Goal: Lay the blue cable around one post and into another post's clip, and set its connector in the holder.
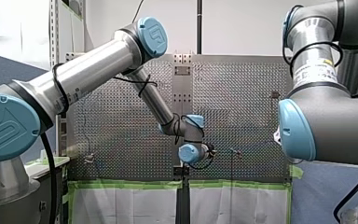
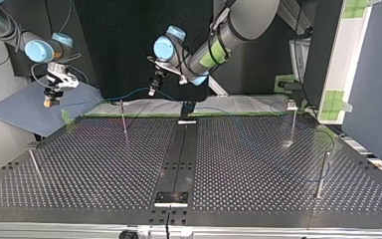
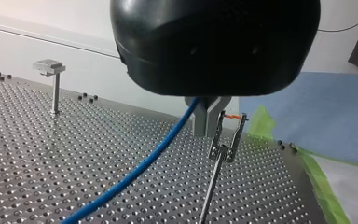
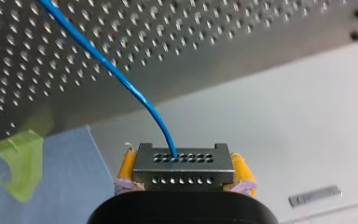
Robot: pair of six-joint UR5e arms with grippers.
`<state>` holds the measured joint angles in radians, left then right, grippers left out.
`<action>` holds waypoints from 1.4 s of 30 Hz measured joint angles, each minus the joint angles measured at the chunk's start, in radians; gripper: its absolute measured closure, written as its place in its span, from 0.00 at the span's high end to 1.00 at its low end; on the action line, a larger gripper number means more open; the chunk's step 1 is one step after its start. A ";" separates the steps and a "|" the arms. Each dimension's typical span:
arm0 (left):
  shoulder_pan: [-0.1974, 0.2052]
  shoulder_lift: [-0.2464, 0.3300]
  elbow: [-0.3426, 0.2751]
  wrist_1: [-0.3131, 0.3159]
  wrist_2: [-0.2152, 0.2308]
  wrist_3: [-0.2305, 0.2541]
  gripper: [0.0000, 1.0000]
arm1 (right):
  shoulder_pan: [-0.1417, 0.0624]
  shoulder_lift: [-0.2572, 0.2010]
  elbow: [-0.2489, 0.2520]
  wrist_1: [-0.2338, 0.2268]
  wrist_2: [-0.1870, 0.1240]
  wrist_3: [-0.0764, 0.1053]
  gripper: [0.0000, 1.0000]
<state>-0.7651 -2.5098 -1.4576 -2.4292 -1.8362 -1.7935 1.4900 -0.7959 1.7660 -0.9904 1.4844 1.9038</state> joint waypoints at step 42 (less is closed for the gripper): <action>0.072 -0.072 0.012 0.030 0.035 -0.035 0.05 | 0.001 0.051 0.042 -0.037 -0.032 -0.011 0.00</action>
<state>-0.6931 -2.5815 -1.4461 -2.3992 -1.8008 -1.8290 1.4914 -0.7449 1.8076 -1.0272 1.4527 1.8926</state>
